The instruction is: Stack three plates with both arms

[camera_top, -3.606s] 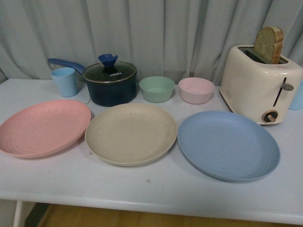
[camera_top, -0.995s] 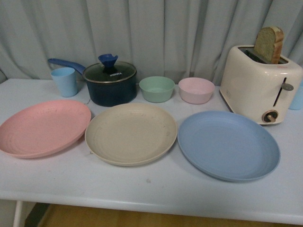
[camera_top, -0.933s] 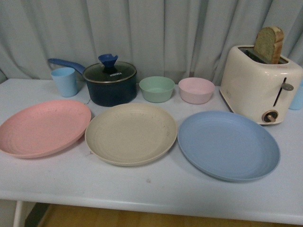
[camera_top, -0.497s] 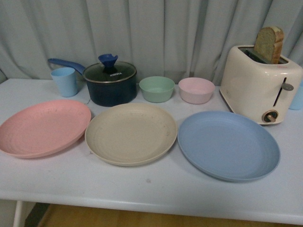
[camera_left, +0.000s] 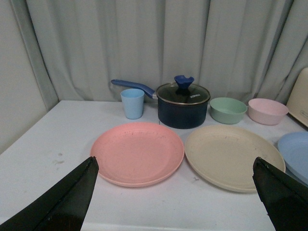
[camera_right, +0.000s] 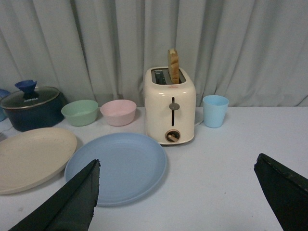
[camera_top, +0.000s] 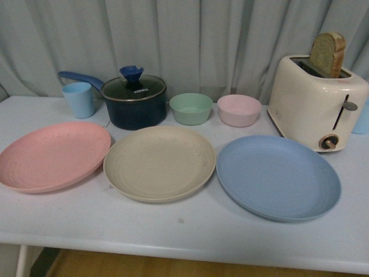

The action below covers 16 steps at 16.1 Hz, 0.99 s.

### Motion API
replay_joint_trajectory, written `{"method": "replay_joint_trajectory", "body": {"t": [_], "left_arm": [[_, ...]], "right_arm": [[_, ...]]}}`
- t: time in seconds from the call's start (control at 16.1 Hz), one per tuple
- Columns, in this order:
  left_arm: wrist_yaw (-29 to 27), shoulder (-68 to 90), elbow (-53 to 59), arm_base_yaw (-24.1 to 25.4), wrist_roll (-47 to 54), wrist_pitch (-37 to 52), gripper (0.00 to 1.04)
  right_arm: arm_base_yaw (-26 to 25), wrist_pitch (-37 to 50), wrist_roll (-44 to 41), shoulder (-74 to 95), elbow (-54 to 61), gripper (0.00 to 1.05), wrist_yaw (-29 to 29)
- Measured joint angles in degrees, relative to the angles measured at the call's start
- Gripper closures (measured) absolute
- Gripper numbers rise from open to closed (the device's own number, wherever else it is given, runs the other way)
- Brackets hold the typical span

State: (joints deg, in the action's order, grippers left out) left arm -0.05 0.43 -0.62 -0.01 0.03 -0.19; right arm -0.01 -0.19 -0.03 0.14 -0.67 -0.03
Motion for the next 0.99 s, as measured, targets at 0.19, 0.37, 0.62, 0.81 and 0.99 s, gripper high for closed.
{"method": "replay_joint_trajectory", "body": {"t": [0.19, 0.37, 0.62, 0.81, 0.99], "left_arm": [[-13.92, 8.02, -5.81, -6.32, -4.35, -13.42, 0.07], [-30.03, 25.66, -15.17, -9.16, -5.84, -5.16, 0.07], [-18.14, 52.57, -22.84, -2.69, -1.73, 17.07, 0.07], [-11.02, 75.25, -36.35, 0.46, 1.55, 26.67, 0.07], [-5.88, 112.1, -65.55, 6.25, 4.98, 16.52, 0.07]], "right_arm": [[0.0, -0.04, 0.0, 0.0, 0.0, 0.06, 0.02], [0.0, -0.07, 0.0, 0.0, 0.0, 0.06, 0.02], [0.0, -0.02, -0.02, 0.0, 0.0, 0.06, 0.0], [0.0, 0.0, 0.0, 0.0, 0.0, 0.06, 0.0], [0.0, -0.02, 0.0, 0.0, 0.0, 0.06, 0.0]]}}
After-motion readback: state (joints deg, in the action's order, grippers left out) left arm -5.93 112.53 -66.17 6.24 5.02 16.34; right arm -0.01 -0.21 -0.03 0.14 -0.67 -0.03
